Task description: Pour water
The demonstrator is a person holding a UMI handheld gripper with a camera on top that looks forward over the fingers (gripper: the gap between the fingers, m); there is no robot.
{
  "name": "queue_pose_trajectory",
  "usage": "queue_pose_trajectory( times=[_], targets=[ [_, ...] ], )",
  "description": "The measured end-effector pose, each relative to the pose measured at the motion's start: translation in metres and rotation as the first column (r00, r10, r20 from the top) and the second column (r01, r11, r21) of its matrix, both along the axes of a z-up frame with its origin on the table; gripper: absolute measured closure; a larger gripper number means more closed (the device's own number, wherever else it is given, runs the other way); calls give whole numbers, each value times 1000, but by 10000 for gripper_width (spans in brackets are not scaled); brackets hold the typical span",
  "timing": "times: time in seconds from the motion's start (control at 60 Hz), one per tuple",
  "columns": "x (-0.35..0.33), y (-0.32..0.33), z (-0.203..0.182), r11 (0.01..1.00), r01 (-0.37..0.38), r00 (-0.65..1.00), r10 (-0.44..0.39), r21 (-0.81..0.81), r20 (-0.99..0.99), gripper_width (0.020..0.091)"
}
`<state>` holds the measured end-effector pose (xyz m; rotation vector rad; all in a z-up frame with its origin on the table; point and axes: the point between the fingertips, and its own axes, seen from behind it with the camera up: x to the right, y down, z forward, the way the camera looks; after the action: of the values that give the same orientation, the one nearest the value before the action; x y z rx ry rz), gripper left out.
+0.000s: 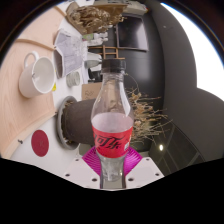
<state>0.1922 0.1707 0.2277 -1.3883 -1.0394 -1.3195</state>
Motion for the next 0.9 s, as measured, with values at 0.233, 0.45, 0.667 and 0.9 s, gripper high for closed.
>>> queue_pose_trajectory(
  times=[0.233,0.45,0.667,0.9],
  targets=[
    [-24,36,-23,1000,-12,920,20,-24,392,863],
    [-25,47,-35,998,-6,896,31,-58,443,862],
    [-9,39,-35,996,36,998,-32,-85,52,862],
    [8,26,-49,986,71,720,-156,-152,-676,861]
  ],
)
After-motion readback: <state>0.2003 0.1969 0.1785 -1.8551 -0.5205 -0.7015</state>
